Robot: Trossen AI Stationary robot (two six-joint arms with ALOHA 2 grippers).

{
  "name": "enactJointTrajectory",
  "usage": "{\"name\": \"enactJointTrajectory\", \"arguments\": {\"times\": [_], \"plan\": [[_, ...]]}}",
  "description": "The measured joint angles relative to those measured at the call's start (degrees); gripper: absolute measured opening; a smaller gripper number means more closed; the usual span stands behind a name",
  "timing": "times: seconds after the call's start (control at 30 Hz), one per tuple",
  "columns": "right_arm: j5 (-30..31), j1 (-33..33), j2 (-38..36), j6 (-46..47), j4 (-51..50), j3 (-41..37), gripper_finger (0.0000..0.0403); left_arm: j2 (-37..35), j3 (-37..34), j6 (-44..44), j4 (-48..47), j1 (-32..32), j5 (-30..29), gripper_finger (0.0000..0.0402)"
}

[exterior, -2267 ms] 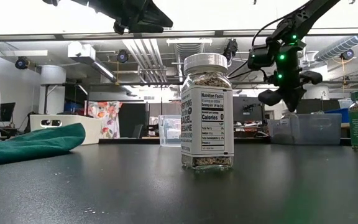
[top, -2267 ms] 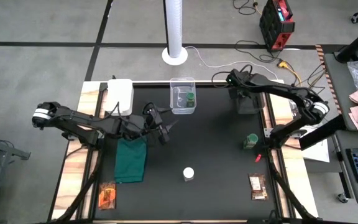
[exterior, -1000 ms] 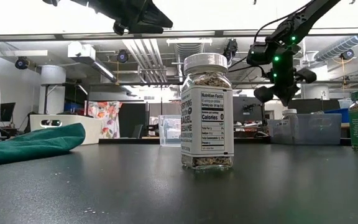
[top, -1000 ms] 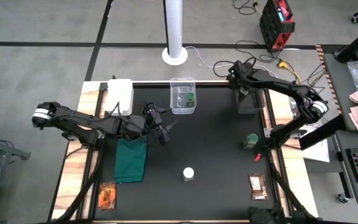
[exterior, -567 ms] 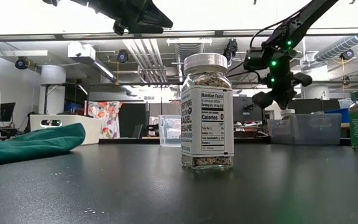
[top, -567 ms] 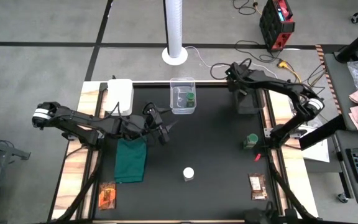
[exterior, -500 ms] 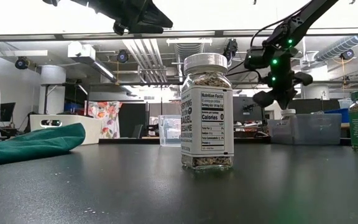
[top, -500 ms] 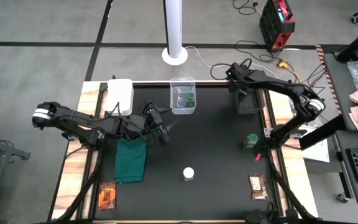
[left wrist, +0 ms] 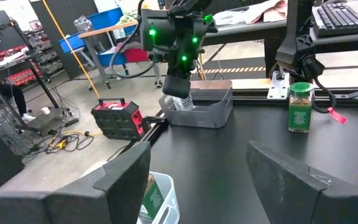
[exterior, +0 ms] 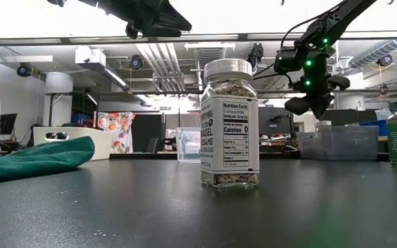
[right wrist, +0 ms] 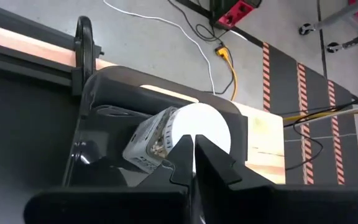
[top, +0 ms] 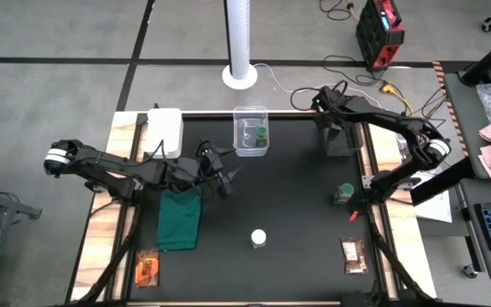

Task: Sort spices by type
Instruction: Put the top white seasoning bottle into the black bin

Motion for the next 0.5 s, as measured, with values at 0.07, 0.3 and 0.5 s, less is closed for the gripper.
{"name": "enactJointTrajectory", "arguments": {"times": [0.07, 0.3, 0.5], "plan": [[0.0, 0.2, 0.0, 1.1, -0.3, 0.0, 0.0009, 0.0, 0.0, 0.0, 0.0, 0.0, 0.0, 0.0249], [-7.7, 0.5, 0.0, 6.8, -5.8, 0.0, 0.0009, 0.0, 0.0, 0.0, 0.0, 0.0, 0.0, 0.0249], [-3.1, 0.4, 0.7, 9.0, -6.5, -0.2, 0.0009, 0.0, 0.0, 0.0, 0.0, 0.0, 0.0, 0.0249]]}}
